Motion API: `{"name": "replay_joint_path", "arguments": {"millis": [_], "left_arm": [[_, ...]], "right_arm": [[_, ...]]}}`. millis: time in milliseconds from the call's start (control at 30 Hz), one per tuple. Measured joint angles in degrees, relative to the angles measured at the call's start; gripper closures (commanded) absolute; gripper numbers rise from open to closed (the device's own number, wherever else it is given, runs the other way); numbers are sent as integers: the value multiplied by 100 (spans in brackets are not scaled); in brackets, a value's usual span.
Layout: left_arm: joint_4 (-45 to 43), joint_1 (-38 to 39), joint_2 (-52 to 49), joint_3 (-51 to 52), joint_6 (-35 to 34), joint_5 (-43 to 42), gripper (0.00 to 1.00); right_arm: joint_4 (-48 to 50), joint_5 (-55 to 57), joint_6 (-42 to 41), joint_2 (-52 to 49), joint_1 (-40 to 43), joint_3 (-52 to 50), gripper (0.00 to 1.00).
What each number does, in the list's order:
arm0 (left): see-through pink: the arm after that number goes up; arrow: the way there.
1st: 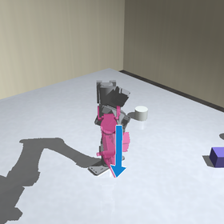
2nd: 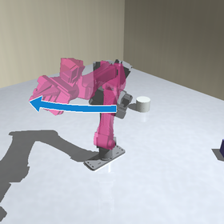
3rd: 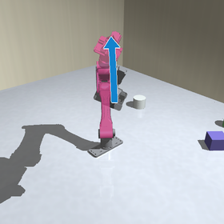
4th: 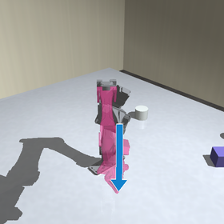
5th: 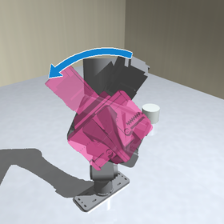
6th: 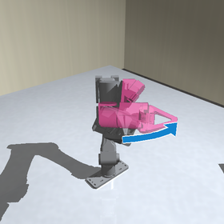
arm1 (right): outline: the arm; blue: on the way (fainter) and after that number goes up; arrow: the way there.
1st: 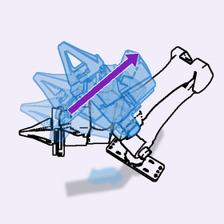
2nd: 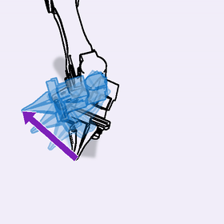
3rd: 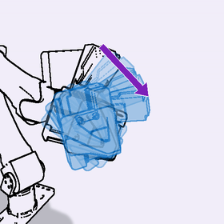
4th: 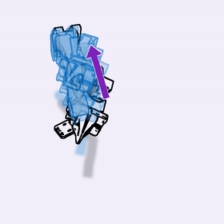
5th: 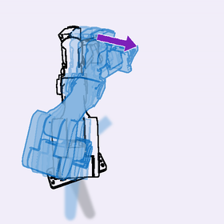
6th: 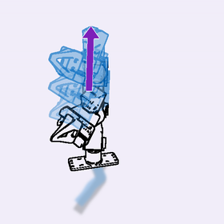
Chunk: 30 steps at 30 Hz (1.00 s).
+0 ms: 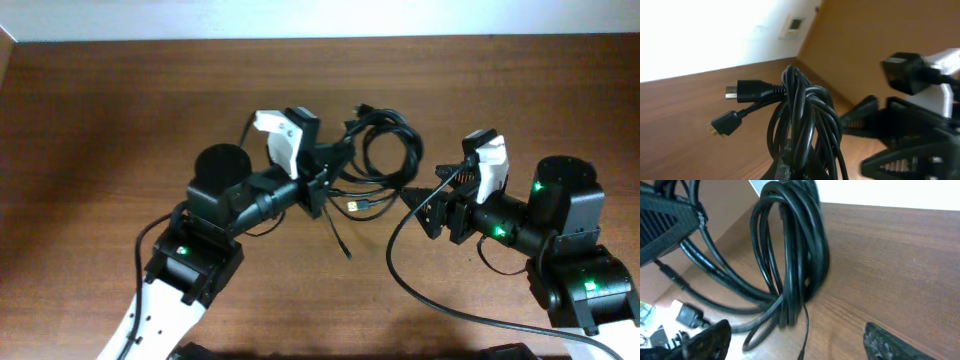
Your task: Untangle cables
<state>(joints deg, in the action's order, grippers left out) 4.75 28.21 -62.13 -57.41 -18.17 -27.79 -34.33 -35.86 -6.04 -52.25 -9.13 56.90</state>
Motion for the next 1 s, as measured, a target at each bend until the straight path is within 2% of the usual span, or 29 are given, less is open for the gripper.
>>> {"name": "replay_joint_path", "arguments": {"millis": [67, 133, 300, 367, 533, 767, 833, 1000], "left_arm": [[-201, 155, -70, 0, -2, -15, 100], [-372, 286, -151, 0, -2, -33, 100], [-407, 420, -313, 0, -2, -24, 100], [-407, 420, -313, 0, -2, 83, 100], [-258, 420, -313, 0, -94, 424, 100], [-74, 420, -315, 0, -415, 861, 100], [-74, 420, -315, 0, -501, 883, 100], [-74, 420, -315, 0, -658, 879, 100]], "right_arm": [[17, 0, -4, -20, 0, 0, 35], [15, -2, -4, -59, 0, 0, 39], [15, 7, 2, -151, 0, 0, 38], [15, 4, 0, -149, 0, 0, 34], [83, 24, 2, -149, 0, 0, 34], [138, 295, 2, -151, 0, 0, 40], [140, 358, 2, -151, 0, 0, 49], [184, 452, 4, -151, 0, 0, 54]]}}
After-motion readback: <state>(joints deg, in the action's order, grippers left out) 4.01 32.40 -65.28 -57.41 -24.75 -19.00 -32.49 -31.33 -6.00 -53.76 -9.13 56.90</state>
